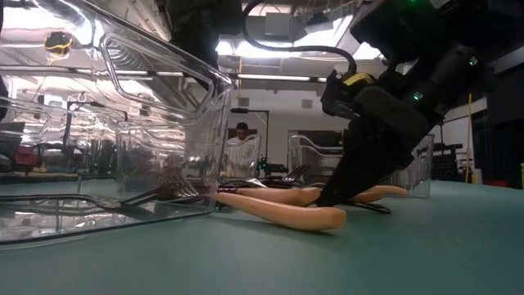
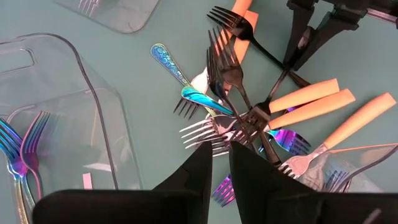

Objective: Sort silverware by color (type)
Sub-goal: Put the black fork into the bottom transparent bin, then put the yellow fork into the top right transparent bin

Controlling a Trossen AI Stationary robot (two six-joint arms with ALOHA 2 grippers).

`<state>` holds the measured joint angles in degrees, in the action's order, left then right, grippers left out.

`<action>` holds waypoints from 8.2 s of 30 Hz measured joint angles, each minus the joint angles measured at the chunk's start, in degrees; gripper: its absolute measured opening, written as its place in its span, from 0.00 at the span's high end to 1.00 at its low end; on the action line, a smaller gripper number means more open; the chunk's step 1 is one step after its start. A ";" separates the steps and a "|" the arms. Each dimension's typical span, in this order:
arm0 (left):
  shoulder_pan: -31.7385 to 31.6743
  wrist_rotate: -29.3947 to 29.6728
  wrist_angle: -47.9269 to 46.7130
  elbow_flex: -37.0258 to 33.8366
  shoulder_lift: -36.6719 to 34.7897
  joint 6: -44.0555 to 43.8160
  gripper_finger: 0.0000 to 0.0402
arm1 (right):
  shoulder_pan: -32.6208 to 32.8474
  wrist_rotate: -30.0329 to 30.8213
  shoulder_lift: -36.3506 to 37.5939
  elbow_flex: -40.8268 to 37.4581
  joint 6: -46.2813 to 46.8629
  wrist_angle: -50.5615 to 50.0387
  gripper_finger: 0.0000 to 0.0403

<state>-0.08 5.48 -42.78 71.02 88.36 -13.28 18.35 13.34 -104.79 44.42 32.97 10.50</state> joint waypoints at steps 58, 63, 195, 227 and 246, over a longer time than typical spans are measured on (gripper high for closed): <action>8.48 8.61 29.32 0.22 -18.29 8.02 0.88 | -9.40 -2.46 18.16 -0.13 -33.65 50.04 1.00; 8.48 8.48 32.78 0.22 -15.78 9.40 0.88 | -9.40 -3.96 18.16 -0.13 -34.14 50.04 1.00; 24.09 -5.11 -18.96 0.20 14.45 -2.56 0.98 | -9.38 -5.04 18.16 -0.09 -22.71 -0.39 0.62; 24.09 -4.48 -17.49 0.20 14.45 -2.63 0.79 | -9.37 -5.03 18.16 -0.09 -22.71 -0.39 0.62; 24.09 -4.48 -17.51 0.20 14.45 -2.67 0.75 | -9.35 -6.99 18.16 -0.11 -11.73 -0.39 0.62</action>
<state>24.01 0.99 -60.29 71.22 102.80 -15.94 8.99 6.35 -86.63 44.31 21.24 10.11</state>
